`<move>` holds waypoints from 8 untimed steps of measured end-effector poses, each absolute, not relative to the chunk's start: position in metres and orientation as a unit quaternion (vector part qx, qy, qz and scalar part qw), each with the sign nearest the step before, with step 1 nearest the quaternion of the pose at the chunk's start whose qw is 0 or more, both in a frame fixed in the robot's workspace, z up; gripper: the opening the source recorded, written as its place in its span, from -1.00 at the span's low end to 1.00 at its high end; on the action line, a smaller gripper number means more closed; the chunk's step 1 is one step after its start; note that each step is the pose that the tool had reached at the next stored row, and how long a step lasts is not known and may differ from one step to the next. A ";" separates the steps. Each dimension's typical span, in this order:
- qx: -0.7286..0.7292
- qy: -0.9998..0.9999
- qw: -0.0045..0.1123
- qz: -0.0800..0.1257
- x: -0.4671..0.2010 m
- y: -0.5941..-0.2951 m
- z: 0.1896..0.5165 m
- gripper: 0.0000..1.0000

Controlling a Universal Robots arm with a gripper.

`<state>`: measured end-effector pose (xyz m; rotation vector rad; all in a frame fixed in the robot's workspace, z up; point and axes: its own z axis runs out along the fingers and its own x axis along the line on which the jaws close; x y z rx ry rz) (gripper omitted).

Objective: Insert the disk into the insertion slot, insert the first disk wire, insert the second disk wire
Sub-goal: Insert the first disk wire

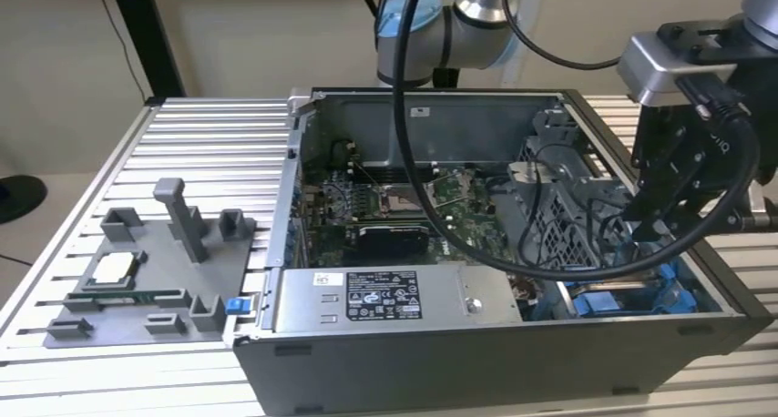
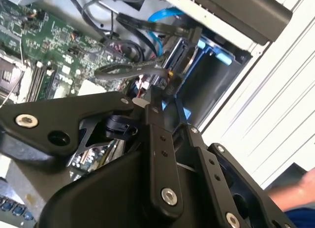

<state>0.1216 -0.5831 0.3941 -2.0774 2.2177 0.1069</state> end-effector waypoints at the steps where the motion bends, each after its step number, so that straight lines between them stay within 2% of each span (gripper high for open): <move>1: -0.682 0.728 0.049 0.036 0.122 -0.583 0.394 1.00; 4: -0.682 0.729 0.049 0.037 0.122 -0.584 0.394 1.00; 8: -0.682 0.728 0.056 0.036 0.122 -0.584 0.396 1.00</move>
